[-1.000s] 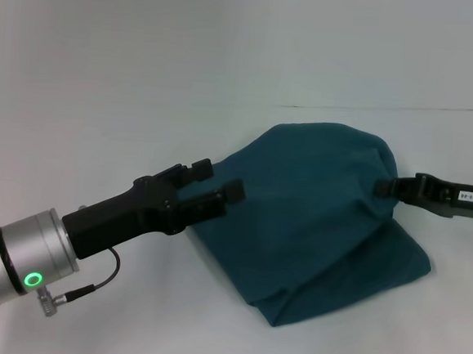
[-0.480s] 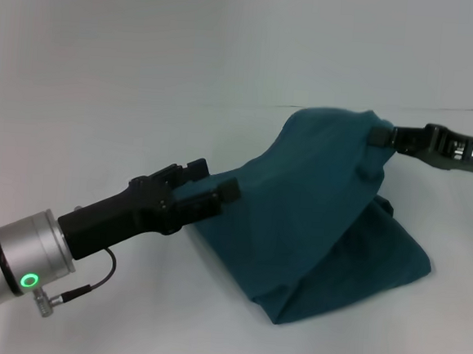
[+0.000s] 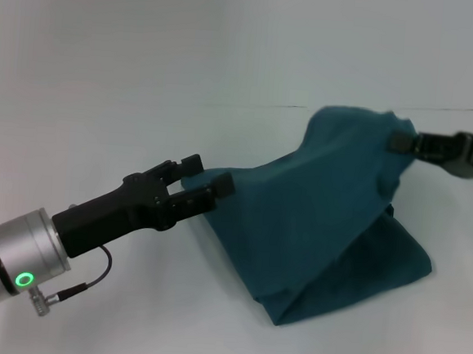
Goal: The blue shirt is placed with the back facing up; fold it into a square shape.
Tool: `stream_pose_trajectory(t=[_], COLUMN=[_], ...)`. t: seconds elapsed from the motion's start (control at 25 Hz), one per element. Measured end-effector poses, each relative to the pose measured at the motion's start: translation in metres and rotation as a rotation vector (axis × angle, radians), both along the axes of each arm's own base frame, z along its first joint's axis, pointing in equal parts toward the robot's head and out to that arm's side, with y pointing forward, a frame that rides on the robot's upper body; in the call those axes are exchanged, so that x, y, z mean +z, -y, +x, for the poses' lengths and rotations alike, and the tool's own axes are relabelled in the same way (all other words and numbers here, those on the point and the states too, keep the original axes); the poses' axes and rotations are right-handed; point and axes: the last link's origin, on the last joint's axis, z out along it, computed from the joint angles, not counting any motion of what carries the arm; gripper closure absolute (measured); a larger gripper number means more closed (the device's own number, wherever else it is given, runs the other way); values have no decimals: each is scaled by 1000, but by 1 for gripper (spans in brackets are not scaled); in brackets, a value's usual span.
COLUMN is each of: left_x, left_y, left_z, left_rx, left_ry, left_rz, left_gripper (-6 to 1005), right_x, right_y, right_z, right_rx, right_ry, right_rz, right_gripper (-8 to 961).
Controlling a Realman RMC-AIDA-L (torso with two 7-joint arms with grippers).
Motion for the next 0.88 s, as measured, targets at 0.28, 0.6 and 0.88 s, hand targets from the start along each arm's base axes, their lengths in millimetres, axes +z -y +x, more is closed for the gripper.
stream_pose_trajectory(t=[0.28,0.6,0.88], left_x=[-1,-2,-1], left_y=[0,0,-2], left_z=[1,1,2], left_rx=[0,-3,-1], left_ry=[-2,-1,-7], left_rz=[-2,-5,-1], left_gripper=[95,95,95], right_x=[-4,-13,17], right_y=[16,20,11], right_z=[38,70,89], right_rx=[-100,-186,-276], right_ry=[58,129,188], right_rz=[66,153,230], right_gripper=[857,735,562])
